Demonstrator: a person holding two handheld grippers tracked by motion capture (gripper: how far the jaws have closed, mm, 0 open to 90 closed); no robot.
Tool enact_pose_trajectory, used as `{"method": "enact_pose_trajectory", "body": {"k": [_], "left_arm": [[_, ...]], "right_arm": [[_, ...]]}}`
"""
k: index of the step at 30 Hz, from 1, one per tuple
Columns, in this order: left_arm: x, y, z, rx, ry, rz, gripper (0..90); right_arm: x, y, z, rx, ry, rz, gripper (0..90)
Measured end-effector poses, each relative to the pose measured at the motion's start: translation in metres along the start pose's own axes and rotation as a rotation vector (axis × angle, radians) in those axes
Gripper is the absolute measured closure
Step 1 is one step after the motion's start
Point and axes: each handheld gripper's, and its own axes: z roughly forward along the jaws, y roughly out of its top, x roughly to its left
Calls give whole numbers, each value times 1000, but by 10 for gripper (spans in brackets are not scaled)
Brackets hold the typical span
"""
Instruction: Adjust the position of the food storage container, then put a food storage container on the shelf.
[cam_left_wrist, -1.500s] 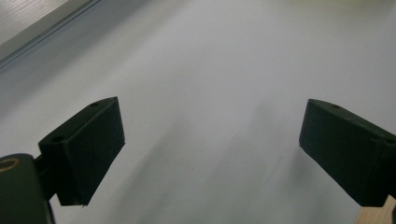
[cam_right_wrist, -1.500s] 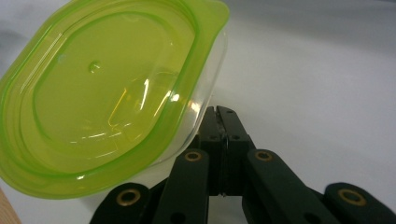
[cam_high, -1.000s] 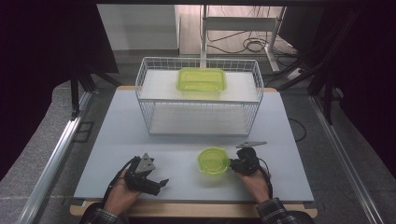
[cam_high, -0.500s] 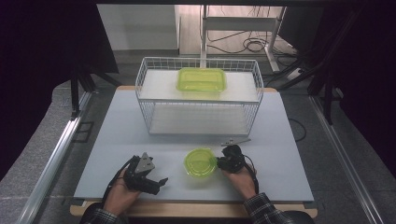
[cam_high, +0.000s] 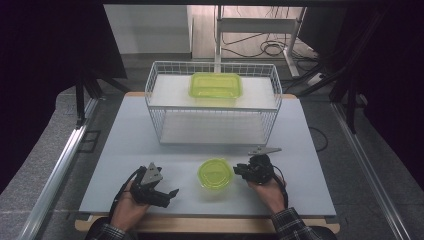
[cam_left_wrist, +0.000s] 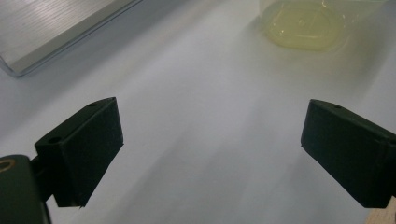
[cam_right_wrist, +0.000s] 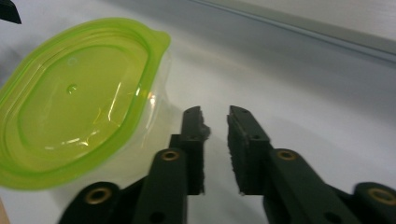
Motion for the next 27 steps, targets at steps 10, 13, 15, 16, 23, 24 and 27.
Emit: {"method": "enact_pose_trajectory", "body": {"k": [10,13,15,16,23,24,27], "left_arm": [[-3,-1,3,11,-4,23,49],[-2,-1,3,10,0,22,49],[-2,-1,3,10,-2,20,49],[-2,-1,3,11,-2,21,49],[-3,-2,4,20,-3,27,49],[-2,-2,4,20,-3,25,49],[-2,-2,4,21,0,29,49]], "right_arm": [[-14,-6,-13,-26,36,41,268],[-12,-4,-14,-46,44,35,211],[-10,-4,-15,-54,51,36,166],[-9,-3,-14,-60,58,32,147],[-5,0,-16,-88,58,17,46],[-5,0,-16,-91,59,16,44],[-5,2,-17,-83,67,14,45]]}}
